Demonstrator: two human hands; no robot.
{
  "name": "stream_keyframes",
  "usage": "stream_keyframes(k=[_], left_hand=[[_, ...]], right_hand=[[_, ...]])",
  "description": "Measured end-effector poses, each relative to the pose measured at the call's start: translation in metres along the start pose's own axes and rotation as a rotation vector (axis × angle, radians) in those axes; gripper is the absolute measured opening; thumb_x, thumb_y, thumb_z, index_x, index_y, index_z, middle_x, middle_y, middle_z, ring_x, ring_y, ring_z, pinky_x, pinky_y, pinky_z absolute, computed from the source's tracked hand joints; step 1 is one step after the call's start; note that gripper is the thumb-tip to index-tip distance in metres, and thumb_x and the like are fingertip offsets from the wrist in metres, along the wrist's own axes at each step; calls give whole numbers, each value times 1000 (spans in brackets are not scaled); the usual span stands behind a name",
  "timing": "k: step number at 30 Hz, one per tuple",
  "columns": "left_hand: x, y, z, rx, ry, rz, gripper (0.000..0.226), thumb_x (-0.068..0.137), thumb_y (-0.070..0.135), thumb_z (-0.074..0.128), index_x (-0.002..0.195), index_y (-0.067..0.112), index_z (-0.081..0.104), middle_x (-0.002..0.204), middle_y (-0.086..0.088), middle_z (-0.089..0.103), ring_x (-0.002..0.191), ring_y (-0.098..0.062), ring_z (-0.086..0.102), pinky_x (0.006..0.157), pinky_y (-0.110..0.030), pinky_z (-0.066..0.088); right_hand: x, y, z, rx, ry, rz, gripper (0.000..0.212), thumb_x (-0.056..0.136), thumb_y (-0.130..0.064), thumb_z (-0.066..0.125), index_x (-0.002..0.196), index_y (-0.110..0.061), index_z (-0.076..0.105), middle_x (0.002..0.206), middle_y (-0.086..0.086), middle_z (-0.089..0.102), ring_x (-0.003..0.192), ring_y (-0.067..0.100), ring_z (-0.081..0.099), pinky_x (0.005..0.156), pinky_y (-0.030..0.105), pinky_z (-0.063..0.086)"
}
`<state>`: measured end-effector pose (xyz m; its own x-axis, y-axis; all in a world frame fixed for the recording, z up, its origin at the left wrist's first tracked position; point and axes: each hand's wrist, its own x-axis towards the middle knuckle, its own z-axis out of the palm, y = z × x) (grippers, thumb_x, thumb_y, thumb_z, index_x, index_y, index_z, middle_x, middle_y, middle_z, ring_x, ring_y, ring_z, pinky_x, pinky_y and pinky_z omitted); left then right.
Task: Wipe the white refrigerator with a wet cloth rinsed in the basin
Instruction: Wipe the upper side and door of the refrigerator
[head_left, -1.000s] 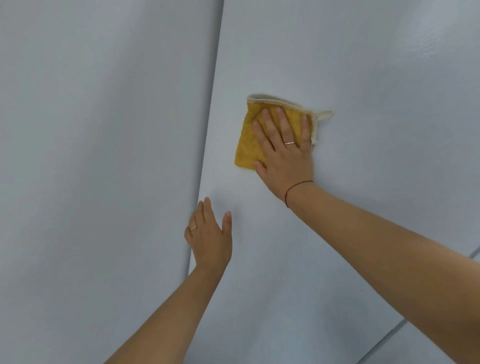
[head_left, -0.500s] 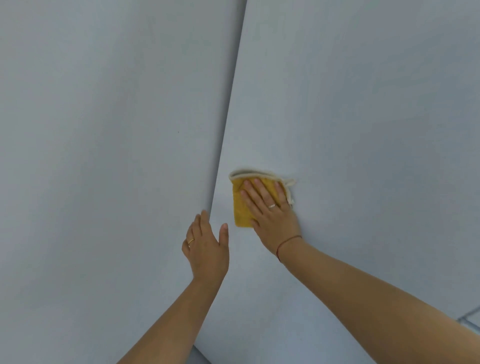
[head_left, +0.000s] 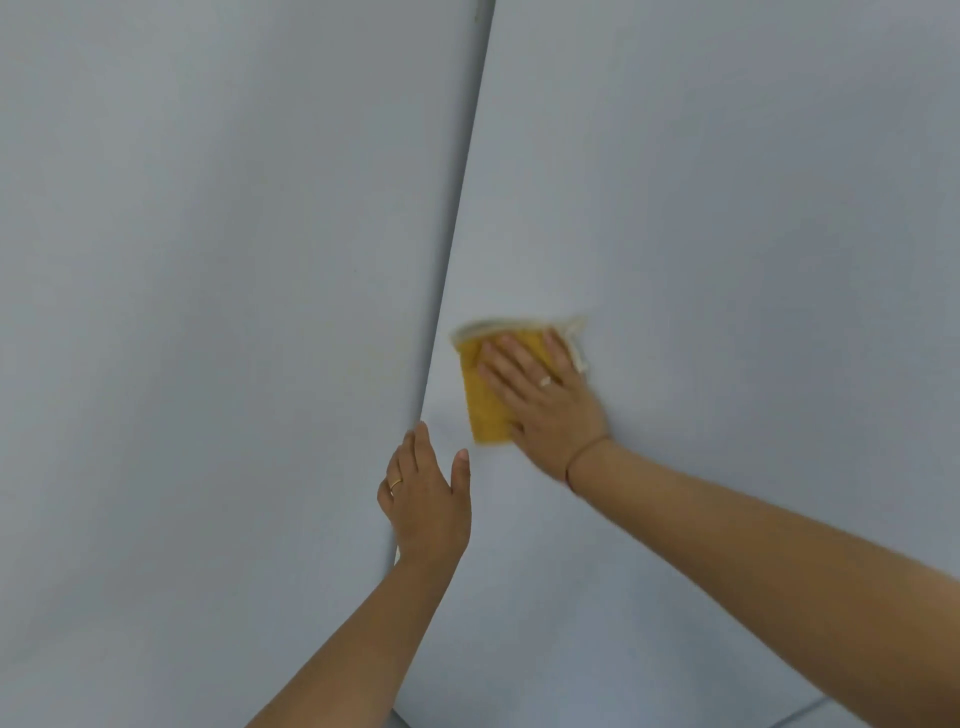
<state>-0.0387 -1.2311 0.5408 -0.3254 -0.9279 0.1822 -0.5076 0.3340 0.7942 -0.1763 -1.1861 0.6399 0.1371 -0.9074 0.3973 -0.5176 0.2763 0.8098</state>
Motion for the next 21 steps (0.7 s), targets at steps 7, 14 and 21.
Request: stream_keyframes(k=[7, 14, 21], left_hand=[[8, -17, -7, 19, 26, -25, 62, 99, 47, 31, 153, 20, 15, 158, -2, 22, 145, -20, 18, 116, -41, 13], [15, -35, 2, 23, 42, -59, 62, 99, 47, 33, 153, 20, 16, 158, -2, 23, 145, -19, 19, 115, -40, 13], [3, -61, 19, 15, 25, -94, 65, 98, 48, 34, 153, 21, 13, 159, -2, 20, 145, -20, 19, 115, -42, 14]], right_hand=[[112, 54, -39, 30, 71, 277, 78, 88, -46, 49, 152, -13, 18, 160, 8, 10, 148, 29, 8, 112, 58, -12], [87, -6, -6, 26, 78, 219, 74, 89, -41, 45, 152, -11, 18, 160, 9, 13, 147, 29, 12, 112, 57, -13], [48, -60, 21, 12, 16, 150, 69, 91, -35, 38, 152, -11, 17, 160, 7, 12, 147, 27, 13, 114, 56, -12]])
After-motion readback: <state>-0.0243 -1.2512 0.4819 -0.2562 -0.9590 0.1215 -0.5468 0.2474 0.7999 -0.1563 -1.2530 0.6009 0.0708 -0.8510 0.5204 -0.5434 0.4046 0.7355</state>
